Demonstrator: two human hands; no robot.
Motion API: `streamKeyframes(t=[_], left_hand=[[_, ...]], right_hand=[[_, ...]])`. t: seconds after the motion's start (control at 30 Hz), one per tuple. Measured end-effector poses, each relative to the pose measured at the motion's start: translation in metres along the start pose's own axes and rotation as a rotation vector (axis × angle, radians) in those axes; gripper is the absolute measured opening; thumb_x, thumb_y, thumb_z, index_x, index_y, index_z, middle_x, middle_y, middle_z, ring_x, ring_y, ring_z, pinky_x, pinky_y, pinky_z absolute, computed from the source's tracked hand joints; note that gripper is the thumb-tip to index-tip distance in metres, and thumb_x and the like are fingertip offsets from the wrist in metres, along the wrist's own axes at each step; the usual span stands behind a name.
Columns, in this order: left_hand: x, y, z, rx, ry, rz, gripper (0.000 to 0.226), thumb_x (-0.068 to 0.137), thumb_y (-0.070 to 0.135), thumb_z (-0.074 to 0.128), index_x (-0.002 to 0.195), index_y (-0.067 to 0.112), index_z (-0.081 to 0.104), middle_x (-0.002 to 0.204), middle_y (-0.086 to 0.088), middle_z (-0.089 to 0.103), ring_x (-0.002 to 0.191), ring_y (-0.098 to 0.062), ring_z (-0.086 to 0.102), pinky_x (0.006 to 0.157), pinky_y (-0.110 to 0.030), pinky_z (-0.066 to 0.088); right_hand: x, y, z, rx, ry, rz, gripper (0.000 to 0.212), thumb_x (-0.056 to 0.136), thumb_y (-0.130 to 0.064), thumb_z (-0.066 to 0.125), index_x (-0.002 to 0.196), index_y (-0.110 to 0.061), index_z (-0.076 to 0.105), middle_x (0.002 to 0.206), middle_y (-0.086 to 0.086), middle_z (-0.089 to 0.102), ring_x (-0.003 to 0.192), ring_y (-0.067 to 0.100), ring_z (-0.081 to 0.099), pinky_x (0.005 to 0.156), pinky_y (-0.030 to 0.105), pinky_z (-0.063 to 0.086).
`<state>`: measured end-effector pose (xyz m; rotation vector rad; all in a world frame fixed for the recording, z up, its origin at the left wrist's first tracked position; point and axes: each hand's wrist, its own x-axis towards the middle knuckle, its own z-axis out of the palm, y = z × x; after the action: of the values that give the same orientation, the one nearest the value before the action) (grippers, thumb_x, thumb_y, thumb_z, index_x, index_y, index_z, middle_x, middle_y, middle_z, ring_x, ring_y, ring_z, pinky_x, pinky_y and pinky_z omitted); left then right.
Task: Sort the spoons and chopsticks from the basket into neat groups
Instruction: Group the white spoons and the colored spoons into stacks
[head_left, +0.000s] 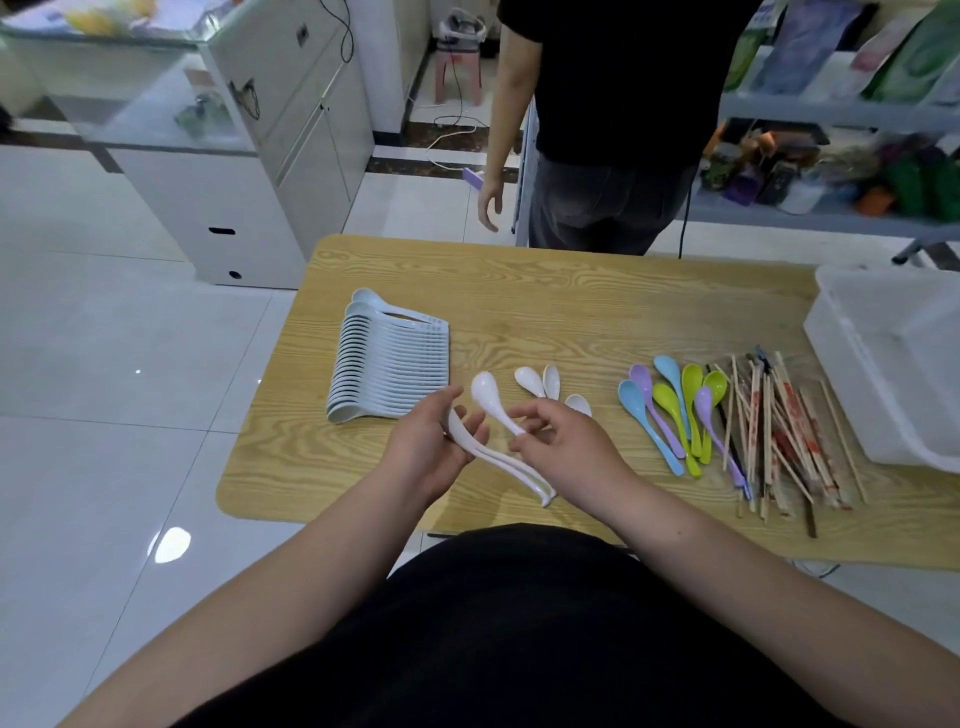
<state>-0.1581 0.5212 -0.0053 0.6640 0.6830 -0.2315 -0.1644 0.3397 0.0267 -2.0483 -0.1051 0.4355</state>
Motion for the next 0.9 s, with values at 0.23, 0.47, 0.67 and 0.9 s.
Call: streamKeyframes(t=[0.23,0.47,0.67,0.9], left_hand=[[-0.005,0.0,-0.009,0.022,-0.025,0.014,0.022,0.101,0.015,0.054,0.114,0.001,0.065,0.112,-0.016,0.059,0.096,-0.031,0.074,0.067,-0.044,0.061],[0.003,-0.008,-0.008,0.071,0.05,0.007,0.017,0.097,0.015,0.057,0.103,0.002,0.064,0.089,-0.009,0.06,0.074,-0.02,0.064,0.066,-0.037,0.057],[0.015,-0.018,0.018,0.361,-0.016,0.075,0.021,0.079,0.028,0.076,0.084,0.015,0.059,0.065,0.005,0.062,0.059,-0.004,0.063,0.061,-0.027,0.052],[0.04,-0.019,0.039,0.391,0.064,0.09,0.018,0.072,0.01,0.063,0.086,0.016,0.054,0.063,0.002,0.052,0.052,-0.014,0.051,0.056,-0.031,0.043]], right_hand=[[-0.009,-0.006,0.012,0.054,-0.155,0.039,0.031,0.087,-0.023,0.059,0.101,-0.047,0.072,0.092,-0.017,0.067,0.074,0.003,0.072,0.065,0.03,0.06],[-0.016,0.008,0.02,0.329,-0.299,0.216,0.021,0.09,-0.026,0.071,0.109,-0.033,0.066,0.086,0.005,0.071,0.068,0.023,0.072,0.06,0.033,0.059],[-0.013,0.023,0.006,0.301,-0.457,0.353,0.022,0.098,-0.018,0.063,0.119,-0.013,0.062,0.081,0.0,0.073,0.06,0.014,0.066,0.056,0.025,0.054],[0.017,0.031,-0.009,0.353,-0.468,0.43,0.031,0.102,-0.034,0.056,0.122,-0.011,0.063,0.082,0.005,0.067,0.061,0.016,0.062,0.063,0.034,0.06]])
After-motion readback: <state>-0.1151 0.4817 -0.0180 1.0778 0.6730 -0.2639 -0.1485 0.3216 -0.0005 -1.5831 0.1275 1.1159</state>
